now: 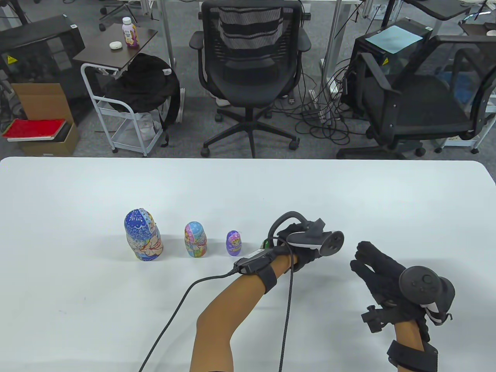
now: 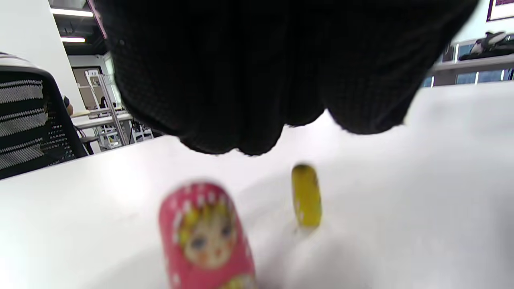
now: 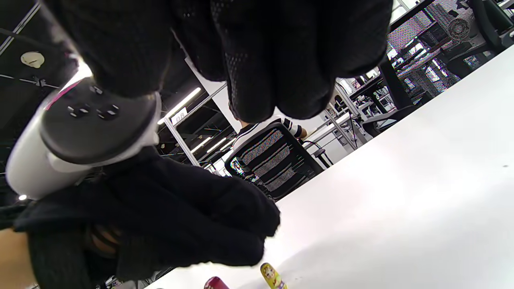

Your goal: Separate nested Russian dolls into individual dolls

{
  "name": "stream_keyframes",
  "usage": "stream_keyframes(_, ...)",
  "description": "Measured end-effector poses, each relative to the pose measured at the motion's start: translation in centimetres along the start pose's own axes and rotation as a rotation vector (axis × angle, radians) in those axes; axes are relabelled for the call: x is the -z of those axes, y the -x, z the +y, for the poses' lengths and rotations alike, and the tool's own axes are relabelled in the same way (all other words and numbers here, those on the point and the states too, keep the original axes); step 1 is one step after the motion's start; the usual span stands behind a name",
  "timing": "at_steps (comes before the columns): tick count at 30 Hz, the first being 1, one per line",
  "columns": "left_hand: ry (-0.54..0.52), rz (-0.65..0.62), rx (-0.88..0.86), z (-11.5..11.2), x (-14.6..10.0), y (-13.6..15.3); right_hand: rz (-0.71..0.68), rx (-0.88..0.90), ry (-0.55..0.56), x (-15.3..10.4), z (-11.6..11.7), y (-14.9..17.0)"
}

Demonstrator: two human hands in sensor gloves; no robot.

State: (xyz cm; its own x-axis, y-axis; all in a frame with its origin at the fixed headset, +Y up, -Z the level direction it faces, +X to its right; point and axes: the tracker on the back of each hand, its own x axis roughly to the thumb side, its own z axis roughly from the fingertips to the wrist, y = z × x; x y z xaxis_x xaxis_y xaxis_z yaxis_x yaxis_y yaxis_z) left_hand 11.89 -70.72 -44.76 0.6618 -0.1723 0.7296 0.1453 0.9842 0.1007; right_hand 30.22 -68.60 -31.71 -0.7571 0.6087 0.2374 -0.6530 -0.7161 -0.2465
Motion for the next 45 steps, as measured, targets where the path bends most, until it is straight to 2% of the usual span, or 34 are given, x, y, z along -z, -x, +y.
stream_keyframes(5, -0.115, -0.017, -0.064, 4.7, -3.0, 0.1, -0.012, -0.017, -0.005, 0.0, 0.3, -0.2)
stream_keyframes(7, -0.165, -0.020, -0.072, 6.6, -5.6, 0.3, -0.028, -0.030, -0.012, 0.0, 0.6, -0.5)
stream_keyframes(11, -0.224, -0.002, -0.038, 8.3, -11.5, 1.5, -0.055, -0.051, -0.034, -0.1, 1.2, -1.4)
stream_keyframes(16, -0.261, 0.127, -0.085, 7.1, -20.3, 5.1, -0.083, -0.073, -0.032, -0.2, 1.3, -2.4)
stream_keyframes(20, -0.292, 0.241, -0.056, 4.3, -27.2, 7.7, -0.102, -0.116, -0.047, -0.3, 1.9, -3.7)
stream_keyframes(23, -0.286, 0.298, -0.044, 1.7, -30.5, 9.2, -0.130, -0.171, -0.093, 0.0, 3.5, -5.9)
stream_keyframes(28, -0.320, 0.364, -0.125, -1.0, -33.1, 11.1, -0.194, -0.245, -0.170, 0.7, 7.4, -10.1)
stream_keyframes(30, -0.347, 0.371, -0.126, -1.6, -33.6, 11.6, -0.195, -0.233, -0.186, 0.8, 8.9, -11.5)
stream_keyframes(33, -0.324, 0.378, -0.078, -1.9, -34.2, 12.0, -0.210, -0.238, -0.182, 0.7, 11.4, -12.8)
stream_keyframes(35, -0.333, 0.383, -0.083, -2.3, -34.6, 12.1, -0.233, -0.309, -0.222, 0.3, 12.8, -13.2)
stream_keyframes(39, -0.337, 0.398, -0.120, -2.5, -35.6, 12.2, -0.285, -0.444, -0.208, -0.2, 13.7, -13.0)
stream_keyframes(45, -0.332, 0.430, -0.119, -2.9, -36.3, 12.8, -0.284, -0.449, -0.241, -0.4, 14.5, -12.9)
